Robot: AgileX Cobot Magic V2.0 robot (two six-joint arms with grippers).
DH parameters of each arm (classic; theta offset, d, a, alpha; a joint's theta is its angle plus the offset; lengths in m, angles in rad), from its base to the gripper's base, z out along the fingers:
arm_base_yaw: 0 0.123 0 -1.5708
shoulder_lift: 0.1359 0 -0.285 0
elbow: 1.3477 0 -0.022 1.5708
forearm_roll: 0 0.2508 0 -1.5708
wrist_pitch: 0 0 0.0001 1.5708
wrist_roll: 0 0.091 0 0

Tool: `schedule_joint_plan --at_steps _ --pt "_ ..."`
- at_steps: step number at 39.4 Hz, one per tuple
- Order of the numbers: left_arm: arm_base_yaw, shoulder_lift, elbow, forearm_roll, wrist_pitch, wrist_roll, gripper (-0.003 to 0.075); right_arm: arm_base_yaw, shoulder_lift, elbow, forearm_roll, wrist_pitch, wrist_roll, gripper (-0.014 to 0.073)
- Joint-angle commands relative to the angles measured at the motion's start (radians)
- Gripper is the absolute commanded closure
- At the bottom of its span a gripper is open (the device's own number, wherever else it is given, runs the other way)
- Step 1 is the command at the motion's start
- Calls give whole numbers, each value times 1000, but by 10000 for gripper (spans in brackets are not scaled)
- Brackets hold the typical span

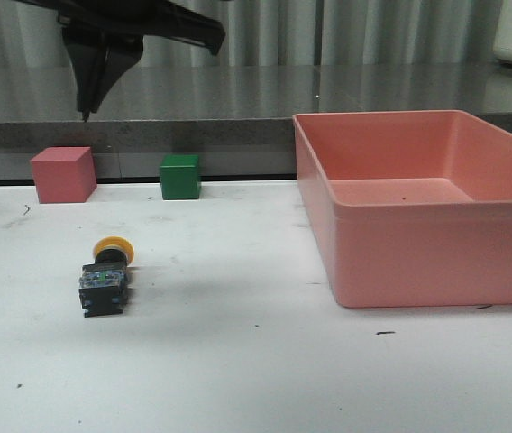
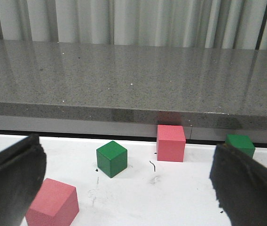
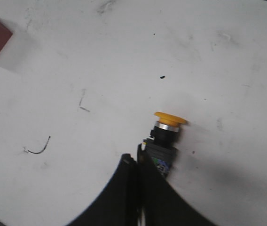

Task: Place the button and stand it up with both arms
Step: 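Open the right gripper and withdraw it from the button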

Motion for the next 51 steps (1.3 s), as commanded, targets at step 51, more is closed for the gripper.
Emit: schedule_joint_plan --at_steps 51 --pt "-1 12 -37 -8 -78 -8 41 -716 -1206 1276 -50 -367 -417 662"
